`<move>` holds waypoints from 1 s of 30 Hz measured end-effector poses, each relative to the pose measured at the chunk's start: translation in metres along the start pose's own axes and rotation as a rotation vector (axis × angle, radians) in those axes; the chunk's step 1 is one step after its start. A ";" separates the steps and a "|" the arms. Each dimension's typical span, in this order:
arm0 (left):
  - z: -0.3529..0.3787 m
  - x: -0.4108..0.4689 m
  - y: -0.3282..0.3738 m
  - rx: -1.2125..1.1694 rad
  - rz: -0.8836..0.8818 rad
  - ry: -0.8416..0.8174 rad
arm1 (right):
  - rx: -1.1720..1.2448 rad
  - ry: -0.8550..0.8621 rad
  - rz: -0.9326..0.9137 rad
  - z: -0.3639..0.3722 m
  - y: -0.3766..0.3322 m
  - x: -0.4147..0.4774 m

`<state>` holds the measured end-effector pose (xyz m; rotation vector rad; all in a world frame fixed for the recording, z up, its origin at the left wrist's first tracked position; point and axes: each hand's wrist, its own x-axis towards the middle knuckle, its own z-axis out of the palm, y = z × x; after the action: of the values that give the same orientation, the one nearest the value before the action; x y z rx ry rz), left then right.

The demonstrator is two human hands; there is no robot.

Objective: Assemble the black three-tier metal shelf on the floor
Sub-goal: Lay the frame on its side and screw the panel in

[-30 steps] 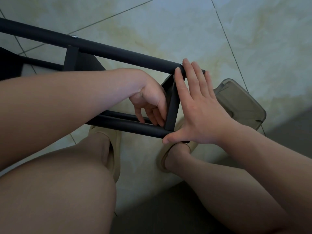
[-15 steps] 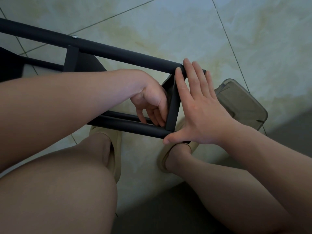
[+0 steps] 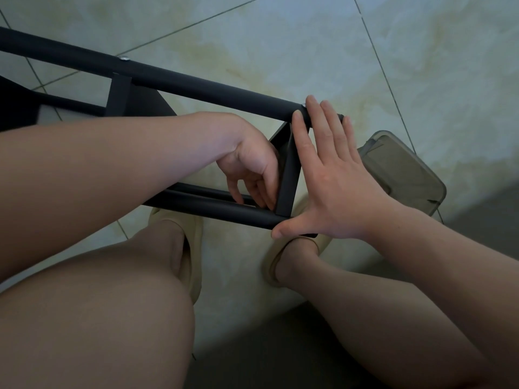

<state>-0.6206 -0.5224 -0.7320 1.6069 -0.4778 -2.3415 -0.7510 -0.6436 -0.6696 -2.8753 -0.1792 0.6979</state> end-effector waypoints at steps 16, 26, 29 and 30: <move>0.002 -0.003 0.001 0.041 -0.040 0.013 | 0.017 0.002 -0.001 0.001 0.000 0.001; 0.001 -0.004 0.002 0.050 -0.026 0.009 | 0.017 0.011 -0.007 0.001 0.000 0.001; 0.002 -0.003 0.001 0.062 -0.042 0.034 | 0.018 0.013 -0.008 0.002 0.001 0.001; 0.002 -0.002 0.001 0.059 -0.044 0.043 | 0.019 0.014 -0.007 0.002 0.001 0.001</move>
<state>-0.6218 -0.5220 -0.7291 1.7073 -0.5118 -2.3391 -0.7507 -0.6438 -0.6719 -2.8598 -0.1803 0.6739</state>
